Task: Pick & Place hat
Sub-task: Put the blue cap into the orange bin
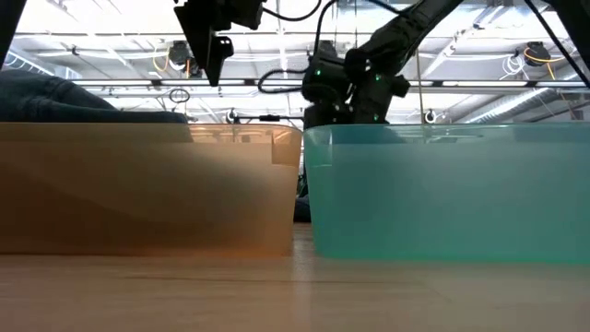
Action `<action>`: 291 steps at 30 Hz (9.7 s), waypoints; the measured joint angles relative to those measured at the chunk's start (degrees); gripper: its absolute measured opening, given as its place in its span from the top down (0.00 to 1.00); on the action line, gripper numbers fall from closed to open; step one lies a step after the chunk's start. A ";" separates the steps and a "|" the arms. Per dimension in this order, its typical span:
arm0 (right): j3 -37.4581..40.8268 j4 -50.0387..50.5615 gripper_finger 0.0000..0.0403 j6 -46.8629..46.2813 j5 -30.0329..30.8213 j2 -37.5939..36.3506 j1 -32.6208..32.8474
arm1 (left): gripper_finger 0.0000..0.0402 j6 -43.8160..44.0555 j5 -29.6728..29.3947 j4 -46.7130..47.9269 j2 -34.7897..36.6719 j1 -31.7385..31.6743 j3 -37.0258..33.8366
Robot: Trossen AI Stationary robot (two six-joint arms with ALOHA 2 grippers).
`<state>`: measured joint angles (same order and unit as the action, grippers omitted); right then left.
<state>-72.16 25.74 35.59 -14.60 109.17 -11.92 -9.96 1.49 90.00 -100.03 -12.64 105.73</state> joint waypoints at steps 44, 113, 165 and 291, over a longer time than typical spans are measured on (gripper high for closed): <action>0.07 3.21 1.00 -14.40 0.77 -21.78 2.69 | 0.12 -0.25 -0.10 0.01 0.00 -0.09 0.00; -29.75 11.73 1.00 -27.76 -16.91 -28.84 0.60 | 0.12 -11.06 1.31 -1.49 2.03 2.55 28.98; -29.66 4.04 1.00 -33.70 -16.39 -17.36 12.11 | 0.14 5.62 -3.03 -13.68 -3.43 22.32 28.89; -29.66 -7.02 0.47 -26.89 40.11 -35.98 13.03 | 0.99 97.13 -91.60 -67.50 7.26 48.64 -22.97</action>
<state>-101.82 18.72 8.70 25.52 73.19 1.10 87.17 -90.12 22.50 -92.77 35.99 82.76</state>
